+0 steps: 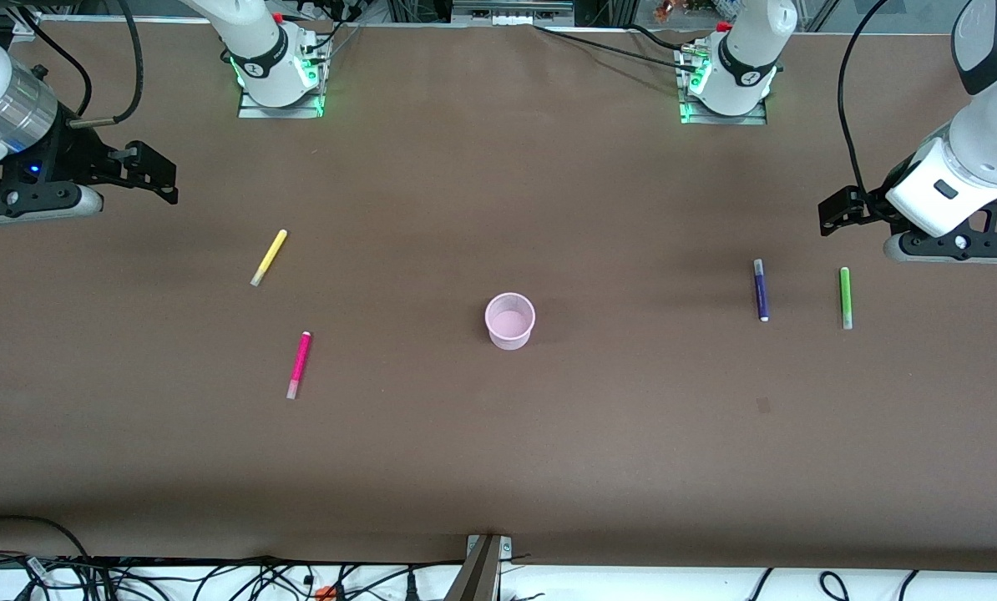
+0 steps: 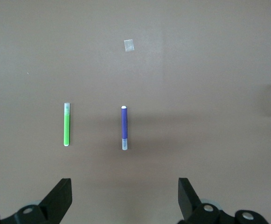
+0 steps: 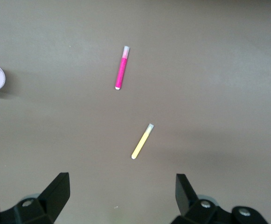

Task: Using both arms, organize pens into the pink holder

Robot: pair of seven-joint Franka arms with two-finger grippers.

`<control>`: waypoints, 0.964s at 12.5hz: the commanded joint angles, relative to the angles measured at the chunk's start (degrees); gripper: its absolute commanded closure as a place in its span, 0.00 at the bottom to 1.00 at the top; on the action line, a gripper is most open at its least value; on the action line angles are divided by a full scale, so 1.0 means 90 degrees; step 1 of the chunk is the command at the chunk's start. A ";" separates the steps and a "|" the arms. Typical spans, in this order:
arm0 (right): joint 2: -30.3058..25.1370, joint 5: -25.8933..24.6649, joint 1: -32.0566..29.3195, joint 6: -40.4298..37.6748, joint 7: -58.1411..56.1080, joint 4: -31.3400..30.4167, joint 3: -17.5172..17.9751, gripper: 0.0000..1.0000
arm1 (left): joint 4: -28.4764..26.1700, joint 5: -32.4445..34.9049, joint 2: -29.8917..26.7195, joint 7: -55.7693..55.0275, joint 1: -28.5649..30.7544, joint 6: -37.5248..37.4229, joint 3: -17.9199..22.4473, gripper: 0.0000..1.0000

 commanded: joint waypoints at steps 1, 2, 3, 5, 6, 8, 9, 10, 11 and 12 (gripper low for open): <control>0.0005 -0.0004 0.0017 -0.0145 0.0415 0.0071 0.0037 0.00 | 0.0020 0.0029 -0.0047 -0.0020 0.0000 -0.0069 -0.0004 0.00; 0.0014 0.0007 0.0027 -0.0204 0.0477 0.0147 0.0047 0.00 | 0.0020 0.0029 -0.0047 -0.0020 0.0000 -0.0069 -0.0004 0.00; 0.0024 0.0016 0.0027 -0.0204 0.0497 0.0138 0.0056 0.00 | 0.0020 0.0029 -0.0047 -0.0029 0.0000 -0.0069 -0.0004 0.00; 0.0053 0.0026 0.0027 -0.0194 0.0420 0.0032 0.0047 0.00 | 0.0020 0.0029 -0.0047 -0.0020 0.0000 -0.0069 -0.0004 0.00; 0.0044 0.0026 0.0037 -0.0185 0.0487 -0.0085 0.0056 0.00 | 0.0020 0.0029 -0.0047 -0.0029 0.0000 -0.0069 -0.0004 0.00; 0.0092 0.0065 0.0056 -0.0078 0.0643 -0.0397 0.0056 0.00 | 0.0020 0.0029 -0.0047 -0.0029 0.0000 -0.0069 -0.0004 0.00; 0.0170 0.0085 0.0056 0.0184 0.0837 -0.0698 0.0066 0.00 | 0.0020 0.0029 -0.0047 -0.0029 0.0000 -0.0069 -0.0004 0.00; 0.0229 0.0133 0.0056 0.0612 0.1139 -0.1127 0.0066 0.00 | 0.0020 0.0029 -0.0047 -0.0058 0.0000 -0.0069 -0.0004 0.00; 0.0384 0.0134 0.0056 0.1100 0.1432 -0.1489 0.0066 0.00 | 0.0020 0.0029 -0.0037 -0.0039 0.0000 -0.0069 -0.0004 0.00; 0.0704 0.0134 0.0056 0.1481 0.1522 -0.1667 0.0076 0.00 | 0.0020 0.0029 0.0011 -0.0078 -0.0010 -0.0069 -0.0004 0.00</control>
